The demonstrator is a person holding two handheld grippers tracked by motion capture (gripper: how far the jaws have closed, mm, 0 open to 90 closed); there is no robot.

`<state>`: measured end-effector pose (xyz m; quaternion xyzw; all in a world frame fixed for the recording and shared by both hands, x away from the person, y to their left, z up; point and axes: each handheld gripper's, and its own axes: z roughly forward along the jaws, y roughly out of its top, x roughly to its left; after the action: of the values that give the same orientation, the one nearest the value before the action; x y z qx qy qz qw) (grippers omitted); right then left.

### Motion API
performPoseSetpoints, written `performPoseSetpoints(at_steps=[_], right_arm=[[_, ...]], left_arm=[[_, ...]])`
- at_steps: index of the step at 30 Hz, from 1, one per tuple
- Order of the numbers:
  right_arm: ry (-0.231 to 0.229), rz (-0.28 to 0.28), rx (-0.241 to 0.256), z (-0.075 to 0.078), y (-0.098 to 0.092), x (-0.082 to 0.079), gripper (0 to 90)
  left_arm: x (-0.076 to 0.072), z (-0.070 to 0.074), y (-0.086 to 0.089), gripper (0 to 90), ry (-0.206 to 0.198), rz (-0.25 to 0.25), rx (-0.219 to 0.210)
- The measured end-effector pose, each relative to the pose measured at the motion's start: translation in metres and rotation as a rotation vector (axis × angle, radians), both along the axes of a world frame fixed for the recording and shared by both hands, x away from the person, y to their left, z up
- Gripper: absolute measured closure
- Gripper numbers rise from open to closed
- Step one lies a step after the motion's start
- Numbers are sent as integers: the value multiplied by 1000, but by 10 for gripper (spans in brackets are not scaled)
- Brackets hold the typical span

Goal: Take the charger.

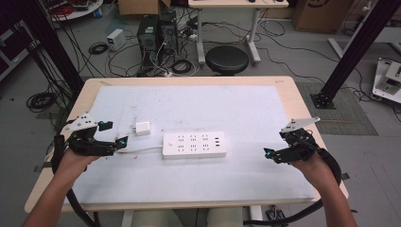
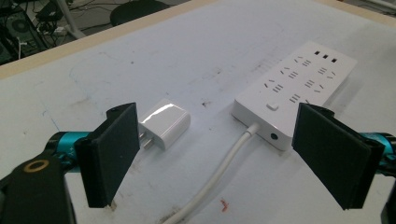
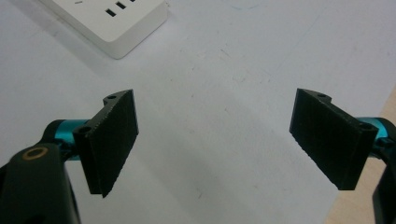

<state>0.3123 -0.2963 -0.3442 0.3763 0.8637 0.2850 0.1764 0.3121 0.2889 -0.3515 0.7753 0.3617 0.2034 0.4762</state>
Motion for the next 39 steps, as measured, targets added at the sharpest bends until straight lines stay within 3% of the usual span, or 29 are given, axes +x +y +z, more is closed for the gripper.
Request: performPoseSetpoints(at_steps=[8,15,16,17,21,23,28,30,33,39], right_arm=[[-6,6,0,2,-1,3,156],[-6,2,-1,3,0,7,156],[-1,-2,4,4,1,7,156],[0,5,0,4,2,7,156],[1,2,-1,4,4,7,156],[5,1,-1,4,5,6,156],[8,9,-10,4,6,6,156],[8,11,-10,4,6,7,156],[10,5,-15,7,6,7,156],[16,8,-19,7,7,8,156]], left_arm=[[9,4,0,151,-5,-31,-15],[21,11,-4,151,-43,-90,-1],[25,14,-5,151,-79,-159,1],[29,16,-6,151,-104,-198,-21],[40,19,-10,151,-92,-251,-15],[50,19,-11,151,-62,-250,27],[62,17,-14,150,-48,-254,29],[69,13,-14,150,-46,-247,24],[77,5,-14,150,-33,-237,51],[84,-8,-13,151,-18,-227,46]])
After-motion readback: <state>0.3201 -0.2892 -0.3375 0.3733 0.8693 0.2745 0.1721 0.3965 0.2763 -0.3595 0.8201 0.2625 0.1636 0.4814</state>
